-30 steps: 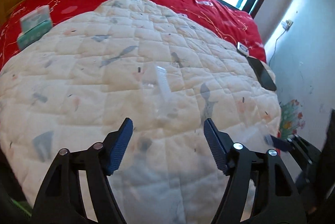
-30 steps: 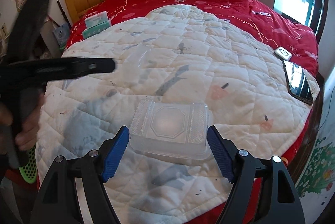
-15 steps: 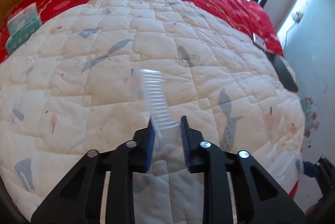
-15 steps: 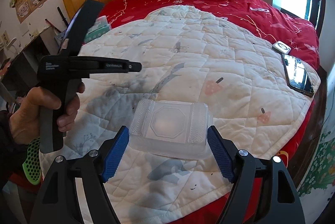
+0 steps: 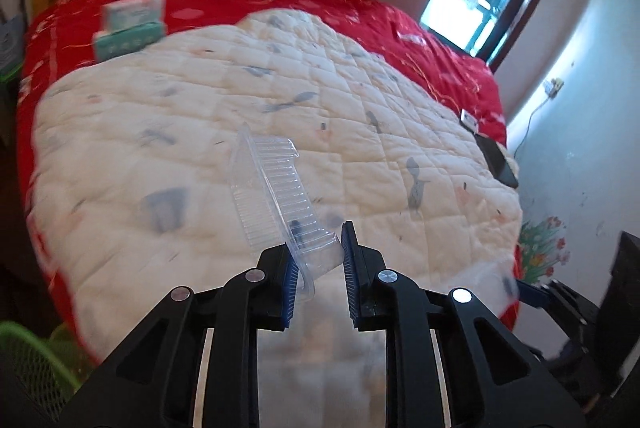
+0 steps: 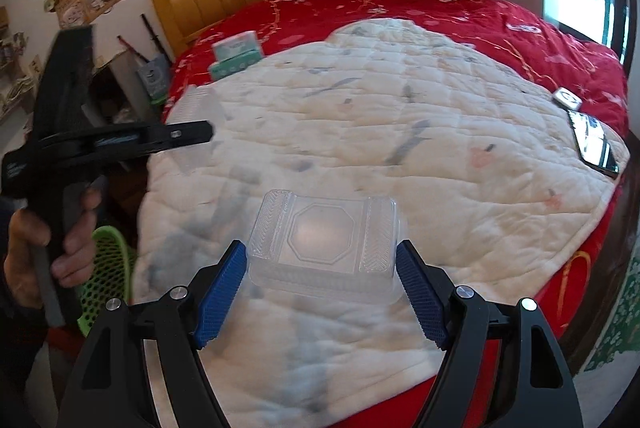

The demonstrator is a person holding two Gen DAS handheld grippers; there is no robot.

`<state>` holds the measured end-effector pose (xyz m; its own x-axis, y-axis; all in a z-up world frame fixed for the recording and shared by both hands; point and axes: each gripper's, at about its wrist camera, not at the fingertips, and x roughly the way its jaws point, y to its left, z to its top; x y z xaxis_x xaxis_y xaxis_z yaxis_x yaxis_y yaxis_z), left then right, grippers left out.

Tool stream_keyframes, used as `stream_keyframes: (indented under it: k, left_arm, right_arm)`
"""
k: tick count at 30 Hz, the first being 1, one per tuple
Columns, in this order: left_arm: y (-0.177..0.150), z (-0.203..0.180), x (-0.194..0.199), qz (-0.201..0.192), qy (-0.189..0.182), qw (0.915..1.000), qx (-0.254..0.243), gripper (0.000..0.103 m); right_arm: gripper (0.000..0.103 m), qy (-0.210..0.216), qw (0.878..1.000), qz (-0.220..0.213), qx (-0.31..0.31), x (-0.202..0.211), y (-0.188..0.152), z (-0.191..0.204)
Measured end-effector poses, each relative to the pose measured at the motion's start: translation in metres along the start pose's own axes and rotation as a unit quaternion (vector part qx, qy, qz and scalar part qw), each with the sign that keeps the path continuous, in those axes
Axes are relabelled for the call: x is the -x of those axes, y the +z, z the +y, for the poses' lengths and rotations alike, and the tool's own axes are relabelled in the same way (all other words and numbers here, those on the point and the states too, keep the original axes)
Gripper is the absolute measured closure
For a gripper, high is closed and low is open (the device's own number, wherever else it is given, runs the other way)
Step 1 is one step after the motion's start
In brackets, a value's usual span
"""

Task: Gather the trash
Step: 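Carry both clear plastic items to the wastebasket and open the left then right gripper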

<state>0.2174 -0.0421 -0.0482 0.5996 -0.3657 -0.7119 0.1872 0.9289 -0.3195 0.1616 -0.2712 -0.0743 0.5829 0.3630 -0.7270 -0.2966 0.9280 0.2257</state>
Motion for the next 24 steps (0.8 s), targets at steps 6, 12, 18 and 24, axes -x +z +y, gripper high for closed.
stream_keyframes:
  k: [6,12,18,24]
  left_arm:
    - [-0.040,0.041,0.071,-0.028,0.046,0.9983,0.021,0.084]
    - [-0.078,0.087,0.121,-0.044,0.095,0.9920,0.071,0.084]
    - [-0.123,0.133,0.157,-0.046,0.151,0.9805,0.118,0.084]
    - [-0.166,0.187,0.181,-0.032,0.195,0.9624,0.187,0.083]
  right_arm:
    - [0.029,0.034,0.999,0.004,0.027,0.001,-0.006,0.053]
    - [0.029,0.065,0.996,0.011,0.066,0.000,-0.011,0.107]
    - [0.029,0.096,0.990,0.022,0.102,-0.005,-0.015,0.155]
    - [0.029,0.123,0.983,0.031,0.131,-0.010,-0.019,0.195]
